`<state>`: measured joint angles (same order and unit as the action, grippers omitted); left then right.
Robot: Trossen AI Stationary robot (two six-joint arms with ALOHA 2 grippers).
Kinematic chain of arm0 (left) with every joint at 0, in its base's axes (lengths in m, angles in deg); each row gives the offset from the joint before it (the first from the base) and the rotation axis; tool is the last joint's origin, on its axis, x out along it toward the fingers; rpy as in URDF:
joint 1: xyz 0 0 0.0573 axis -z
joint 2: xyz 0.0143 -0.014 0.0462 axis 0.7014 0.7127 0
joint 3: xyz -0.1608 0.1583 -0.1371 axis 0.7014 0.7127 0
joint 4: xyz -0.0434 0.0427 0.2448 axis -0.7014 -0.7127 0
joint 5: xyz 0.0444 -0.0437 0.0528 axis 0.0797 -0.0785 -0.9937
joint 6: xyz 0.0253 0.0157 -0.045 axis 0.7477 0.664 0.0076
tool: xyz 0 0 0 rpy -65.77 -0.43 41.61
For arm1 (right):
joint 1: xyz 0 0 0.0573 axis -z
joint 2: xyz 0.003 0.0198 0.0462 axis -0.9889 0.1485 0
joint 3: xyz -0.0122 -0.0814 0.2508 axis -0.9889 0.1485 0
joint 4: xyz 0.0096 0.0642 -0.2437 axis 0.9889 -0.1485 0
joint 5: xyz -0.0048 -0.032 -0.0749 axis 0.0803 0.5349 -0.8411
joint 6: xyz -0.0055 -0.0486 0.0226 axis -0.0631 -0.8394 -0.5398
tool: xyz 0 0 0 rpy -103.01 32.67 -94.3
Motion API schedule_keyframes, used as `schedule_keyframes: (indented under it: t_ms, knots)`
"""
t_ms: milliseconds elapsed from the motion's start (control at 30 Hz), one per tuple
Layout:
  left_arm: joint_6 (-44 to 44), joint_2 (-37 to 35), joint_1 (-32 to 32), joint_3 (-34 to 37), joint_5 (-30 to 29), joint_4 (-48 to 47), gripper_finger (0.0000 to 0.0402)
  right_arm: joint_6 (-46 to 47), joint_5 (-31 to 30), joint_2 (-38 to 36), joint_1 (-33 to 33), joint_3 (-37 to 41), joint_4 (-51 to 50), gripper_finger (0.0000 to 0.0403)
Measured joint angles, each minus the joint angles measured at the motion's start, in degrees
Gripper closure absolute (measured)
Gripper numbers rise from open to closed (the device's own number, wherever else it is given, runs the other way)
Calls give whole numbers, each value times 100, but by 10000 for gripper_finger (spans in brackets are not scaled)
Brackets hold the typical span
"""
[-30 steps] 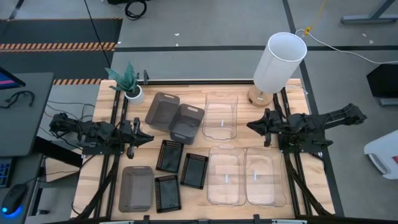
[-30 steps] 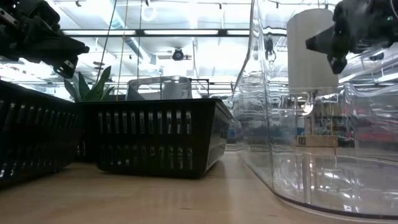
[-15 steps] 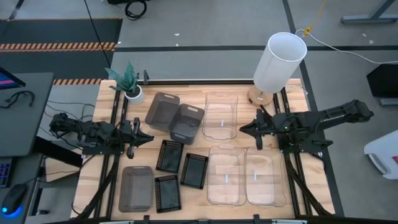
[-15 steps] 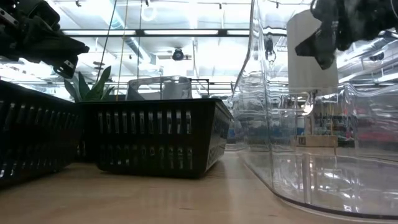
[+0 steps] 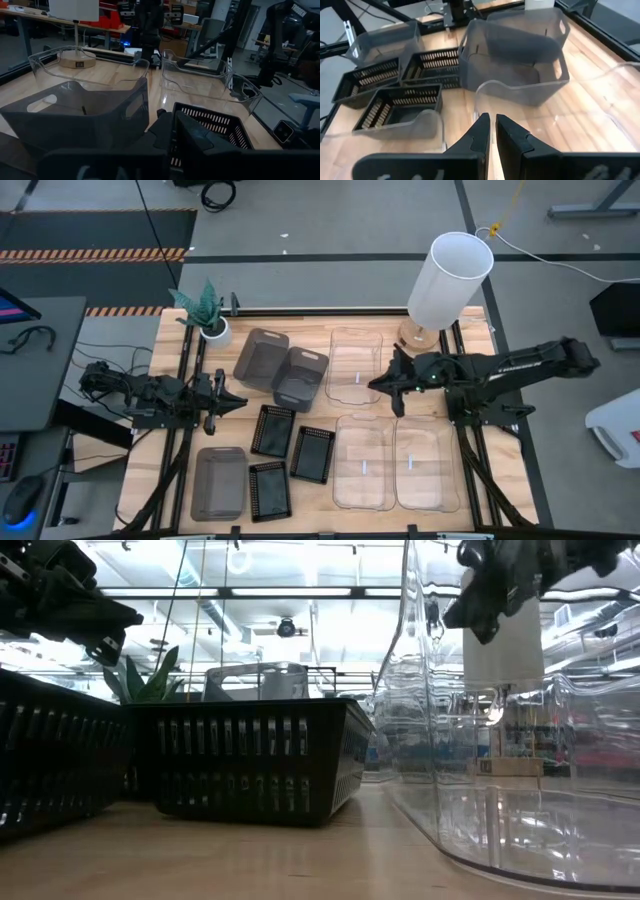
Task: Stack baskets by color
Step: Stack the bottom left transparent bin on the top transparent bin
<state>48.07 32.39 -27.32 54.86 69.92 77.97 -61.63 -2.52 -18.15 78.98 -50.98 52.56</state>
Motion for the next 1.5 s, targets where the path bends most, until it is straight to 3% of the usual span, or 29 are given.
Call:
schedule_keyframes:
  t_ms: [233, 600, 967, 1233, 1400, 1500]
  knots:
    - [0, 1, 0, 0, 0, 0, 367, 464, 16, 544, -244, -381, 32, 366]
    - [0, 1, -1, 0, 0, 0, 373, 1298, -540, 1901, -1374, -1037, -103, 366]
    - [-2, 1, -1, 0, 0, 0, 371, 1433, -917, 3241, -1617, -2939, -2877, 364]
    - [-1, -1, 0, 0, -1, 2, 374, 1080, -732, 4216, -1447, -4342, -4748, 300]
    - [0, -1, 1, 0, 0, -2, 368, 739, -712, 4474, -1394, -4773, -5110, 250]
    - [0, -1, 1, 0, 0, 0, 369, 286, -339, 4478, -1326, -4783, -5108, 235]
